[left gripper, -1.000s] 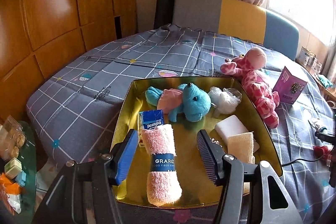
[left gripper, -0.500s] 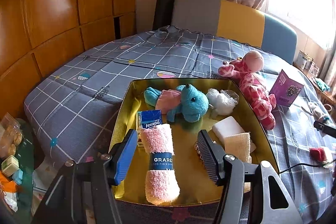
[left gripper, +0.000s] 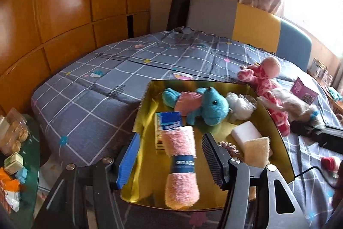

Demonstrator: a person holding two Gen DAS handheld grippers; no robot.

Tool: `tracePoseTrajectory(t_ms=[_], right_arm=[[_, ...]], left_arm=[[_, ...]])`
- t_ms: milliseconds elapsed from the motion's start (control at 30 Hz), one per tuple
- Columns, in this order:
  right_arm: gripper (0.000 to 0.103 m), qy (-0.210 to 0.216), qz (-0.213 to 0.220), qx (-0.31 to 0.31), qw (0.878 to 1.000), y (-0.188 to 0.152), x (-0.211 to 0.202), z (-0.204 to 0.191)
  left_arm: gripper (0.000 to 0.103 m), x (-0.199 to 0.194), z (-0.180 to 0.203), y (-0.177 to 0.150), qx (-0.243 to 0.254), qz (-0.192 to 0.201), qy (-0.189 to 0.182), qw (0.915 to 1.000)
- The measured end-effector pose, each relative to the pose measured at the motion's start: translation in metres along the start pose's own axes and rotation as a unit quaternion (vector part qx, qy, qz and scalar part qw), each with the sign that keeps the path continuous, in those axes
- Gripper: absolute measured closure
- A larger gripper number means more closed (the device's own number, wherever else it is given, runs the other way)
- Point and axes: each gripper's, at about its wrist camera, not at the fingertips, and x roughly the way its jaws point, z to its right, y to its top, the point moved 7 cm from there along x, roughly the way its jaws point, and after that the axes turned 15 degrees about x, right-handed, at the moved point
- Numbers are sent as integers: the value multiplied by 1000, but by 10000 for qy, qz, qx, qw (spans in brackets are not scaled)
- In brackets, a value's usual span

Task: Organize soft objects
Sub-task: 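Carry the white knit glove over the gold tray with the right tool, then lower the glove into the tray beside the pink sock and open the right tool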

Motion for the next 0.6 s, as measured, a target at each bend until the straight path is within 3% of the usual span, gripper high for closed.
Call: tracePoseTrajectory(t_ms=[200, 367, 600], right_arm=[[62, 126, -512, -473, 9975, -17, 56, -61], [61, -70, -867, -648, 9941, -34, 106, -71], [46, 69, -792, -750, 9940, -38, 108, -77]], left_arm=[[42, -4, -19, 2, -215, 88, 137, 9996], [41, -1, -22, -1, -273, 42, 109, 9996], [40, 0, -23, -2, -302, 10, 99, 9995]])
